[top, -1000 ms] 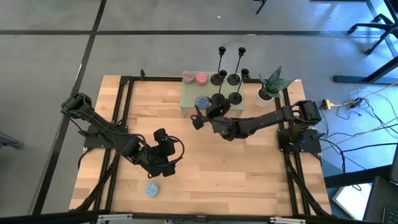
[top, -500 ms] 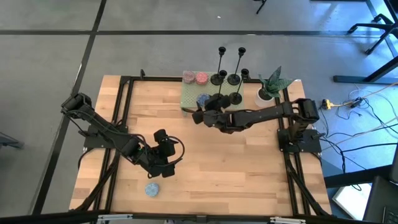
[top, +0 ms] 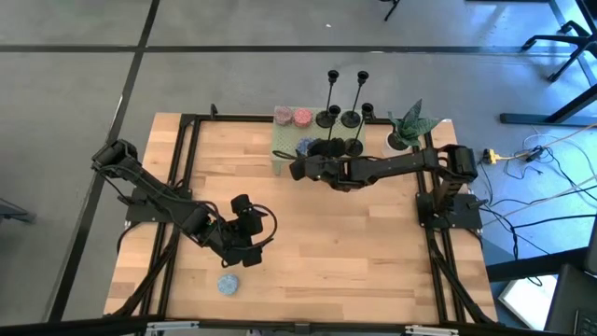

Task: Pick & Place candle stick holders
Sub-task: Align the blue scented candle with the orange scented candle on the shelf

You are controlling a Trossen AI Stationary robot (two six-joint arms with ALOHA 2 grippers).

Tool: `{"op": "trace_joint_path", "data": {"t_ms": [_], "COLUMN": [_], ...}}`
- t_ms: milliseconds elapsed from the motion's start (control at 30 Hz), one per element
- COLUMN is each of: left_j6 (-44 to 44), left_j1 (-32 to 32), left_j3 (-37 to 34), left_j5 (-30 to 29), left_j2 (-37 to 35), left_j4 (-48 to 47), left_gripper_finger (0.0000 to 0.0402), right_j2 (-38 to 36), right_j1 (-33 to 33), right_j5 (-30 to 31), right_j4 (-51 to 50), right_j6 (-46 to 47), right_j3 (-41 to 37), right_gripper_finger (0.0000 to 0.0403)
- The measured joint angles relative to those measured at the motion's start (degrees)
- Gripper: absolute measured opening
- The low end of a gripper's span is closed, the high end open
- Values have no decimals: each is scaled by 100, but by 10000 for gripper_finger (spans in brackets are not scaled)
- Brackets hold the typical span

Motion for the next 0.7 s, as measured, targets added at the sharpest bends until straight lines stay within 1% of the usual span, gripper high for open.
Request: {"op": "trace_joint_path", "data": {"t_ms": [100, 367, 500, 700], "left_j6": [1, 2, 0, 0], "left_j1": [0, 0, 0, 0], "left_j3": [0, 0, 0, 0], "left_j5": [2, 2, 2, 2], "left_j2": [0, 0, 0, 0], "left_j4": [1, 0, 2, 1], "left_gripper_finger": [341, 341, 341, 341], "right_j2": [0, -2, -5, -7], "right_j1": [-30, -25, -25, -52], "right_j5": [1, -141, -196, -278], "right_j4": [-136, -131, -127, -114], "right_j6": [77, -239, -246, -246], "right_j3": [0, 0, 0, -2], "right_gripper_finger": [316, 316, 317, 333]}}
